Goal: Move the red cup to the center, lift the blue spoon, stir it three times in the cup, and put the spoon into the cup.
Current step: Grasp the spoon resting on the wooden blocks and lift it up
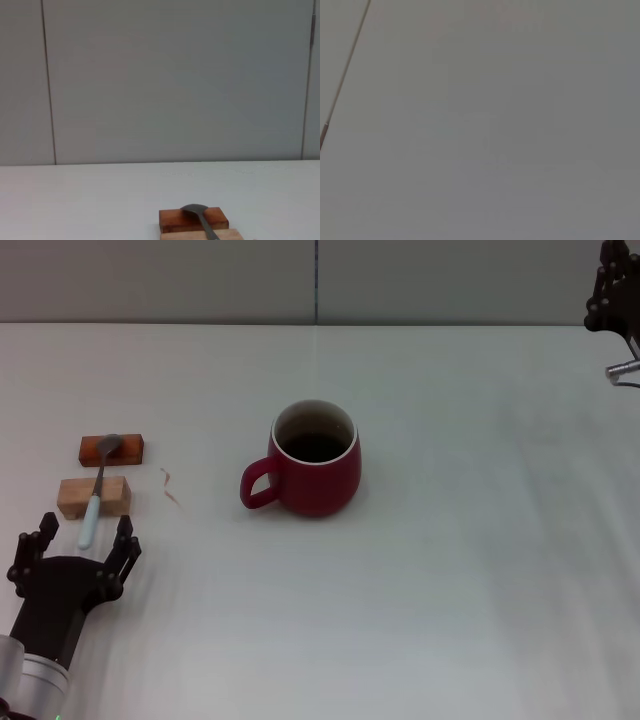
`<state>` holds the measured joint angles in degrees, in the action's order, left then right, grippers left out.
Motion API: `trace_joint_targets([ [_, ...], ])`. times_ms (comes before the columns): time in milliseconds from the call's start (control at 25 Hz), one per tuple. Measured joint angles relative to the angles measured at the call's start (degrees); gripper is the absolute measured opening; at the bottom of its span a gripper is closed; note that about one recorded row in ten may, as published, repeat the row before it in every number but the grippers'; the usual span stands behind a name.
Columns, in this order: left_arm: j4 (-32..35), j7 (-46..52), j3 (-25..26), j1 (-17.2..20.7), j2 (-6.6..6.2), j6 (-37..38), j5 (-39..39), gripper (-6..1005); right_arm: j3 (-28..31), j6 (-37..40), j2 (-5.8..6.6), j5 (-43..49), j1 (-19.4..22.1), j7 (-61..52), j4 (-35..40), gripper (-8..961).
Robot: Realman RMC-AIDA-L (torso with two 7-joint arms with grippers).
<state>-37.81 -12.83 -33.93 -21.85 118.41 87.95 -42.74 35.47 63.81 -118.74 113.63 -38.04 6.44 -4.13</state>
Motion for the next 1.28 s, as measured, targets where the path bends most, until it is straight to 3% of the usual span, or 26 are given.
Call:
trace_joint_targets([
  [680, 1.3, 0.7, -0.1, -0.7, 0.06, -1.3, -0.1, 849, -0.2, 0.1, 0.0, 0.0, 0.3, 0.3, 0.1, 29],
  [1080, 2.1, 0.7, 0.1, -1.1, 0.16, -2.4, -0.1, 477, -0.3, 0.1, 0.0, 0.0, 0.7, 0.3, 0.1, 29],
  [1280, 2.2, 0.7, 0.1, -1.5, 0.16, -2.9, -0.1, 477, -0.3, 0.1, 0.0, 0.0, 0.9, 0.3, 0.1, 30],
])
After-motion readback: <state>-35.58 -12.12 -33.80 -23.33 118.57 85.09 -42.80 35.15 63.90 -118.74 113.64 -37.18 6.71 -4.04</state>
